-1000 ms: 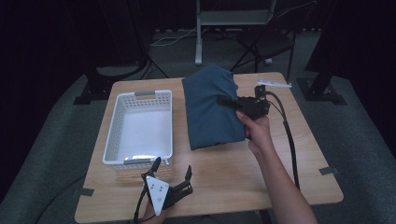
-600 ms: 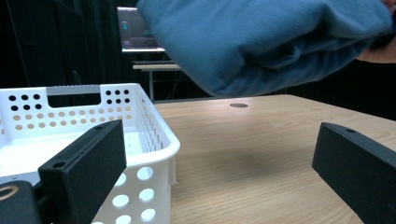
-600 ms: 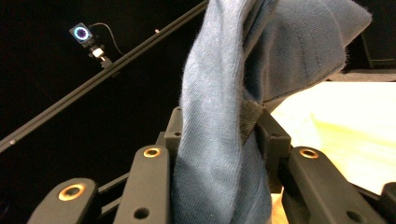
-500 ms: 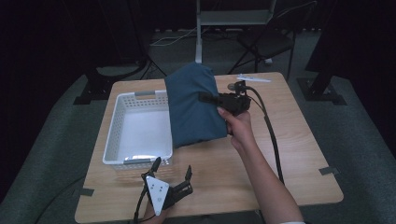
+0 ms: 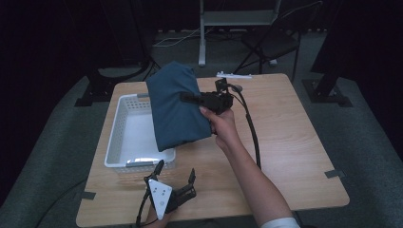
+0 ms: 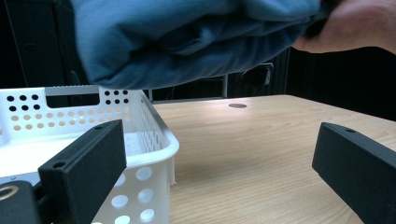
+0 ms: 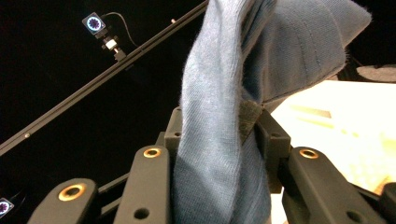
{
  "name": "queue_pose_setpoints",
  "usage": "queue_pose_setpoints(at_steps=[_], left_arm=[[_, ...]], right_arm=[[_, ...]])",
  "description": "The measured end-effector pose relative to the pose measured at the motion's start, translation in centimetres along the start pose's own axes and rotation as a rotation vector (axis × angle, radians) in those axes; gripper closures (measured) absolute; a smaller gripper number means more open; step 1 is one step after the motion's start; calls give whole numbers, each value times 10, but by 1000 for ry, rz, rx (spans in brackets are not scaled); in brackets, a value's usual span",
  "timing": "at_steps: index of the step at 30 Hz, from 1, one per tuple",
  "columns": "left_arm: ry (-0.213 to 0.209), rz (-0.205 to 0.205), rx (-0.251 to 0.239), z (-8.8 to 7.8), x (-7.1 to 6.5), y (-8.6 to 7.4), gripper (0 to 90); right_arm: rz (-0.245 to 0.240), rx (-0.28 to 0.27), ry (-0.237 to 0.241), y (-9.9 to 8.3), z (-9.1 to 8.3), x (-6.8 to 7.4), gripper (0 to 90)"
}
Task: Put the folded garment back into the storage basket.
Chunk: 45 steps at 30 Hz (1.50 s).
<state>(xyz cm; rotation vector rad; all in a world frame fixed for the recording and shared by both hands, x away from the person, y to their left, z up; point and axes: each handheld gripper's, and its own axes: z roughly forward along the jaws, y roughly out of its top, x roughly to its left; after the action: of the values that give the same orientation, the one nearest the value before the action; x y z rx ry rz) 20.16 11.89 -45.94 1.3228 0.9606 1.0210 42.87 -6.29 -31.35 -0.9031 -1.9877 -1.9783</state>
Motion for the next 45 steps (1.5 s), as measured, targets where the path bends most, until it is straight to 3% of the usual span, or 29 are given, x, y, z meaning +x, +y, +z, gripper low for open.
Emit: queue_pose_setpoints(at_steps=[24,30,35,45], left_arm=[[-7,-1,-4,-1,0,0,42],[-7,0,-3,0,0,0,42],[-7,0,-3,0,0,0,42],[-7,0,-5,-1,0,0,42]], right_arm=[[37,52,65,-5,74,10,646],[23,66,80,-5,94,17,646],[49,60,118,-6,106,20,647],[63,63,136,-8,126,25,646]])
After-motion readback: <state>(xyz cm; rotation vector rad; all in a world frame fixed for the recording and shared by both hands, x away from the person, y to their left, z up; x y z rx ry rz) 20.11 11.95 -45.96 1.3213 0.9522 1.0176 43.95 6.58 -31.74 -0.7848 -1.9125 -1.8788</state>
